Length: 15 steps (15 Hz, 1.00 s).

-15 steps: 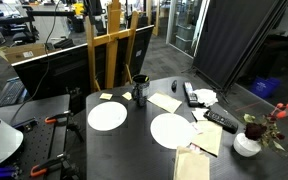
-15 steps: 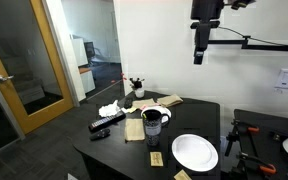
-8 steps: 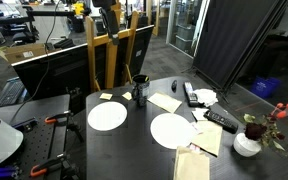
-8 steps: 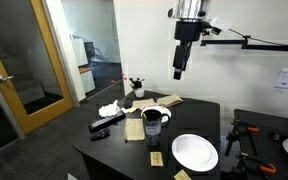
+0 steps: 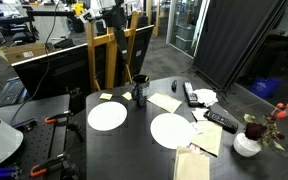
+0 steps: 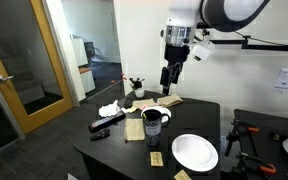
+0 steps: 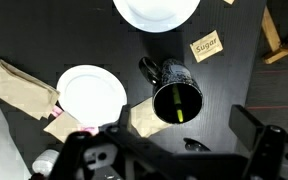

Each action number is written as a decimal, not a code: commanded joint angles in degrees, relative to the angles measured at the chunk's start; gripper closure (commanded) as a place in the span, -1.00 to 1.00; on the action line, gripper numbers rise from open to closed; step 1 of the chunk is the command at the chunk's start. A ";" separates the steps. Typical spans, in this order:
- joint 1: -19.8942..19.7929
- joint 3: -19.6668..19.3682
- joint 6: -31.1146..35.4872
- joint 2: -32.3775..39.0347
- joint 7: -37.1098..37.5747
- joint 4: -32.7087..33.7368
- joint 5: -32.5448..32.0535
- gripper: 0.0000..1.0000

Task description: Take the marker from the cup and place it on the table

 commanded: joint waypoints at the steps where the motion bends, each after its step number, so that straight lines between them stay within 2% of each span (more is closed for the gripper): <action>1: -0.58 0.16 1.94 4.44 2.40 1.80 -1.19 -1.00; 6: 0.30 -0.95 3.65 7.32 -1.15 3.30 2.75 -1.00; 7: 0.27 -0.79 2.55 6.10 0.47 1.91 0.85 -1.00; 15: 0.37 -0.90 2.75 6.92 -0.06 2.78 1.48 -1.00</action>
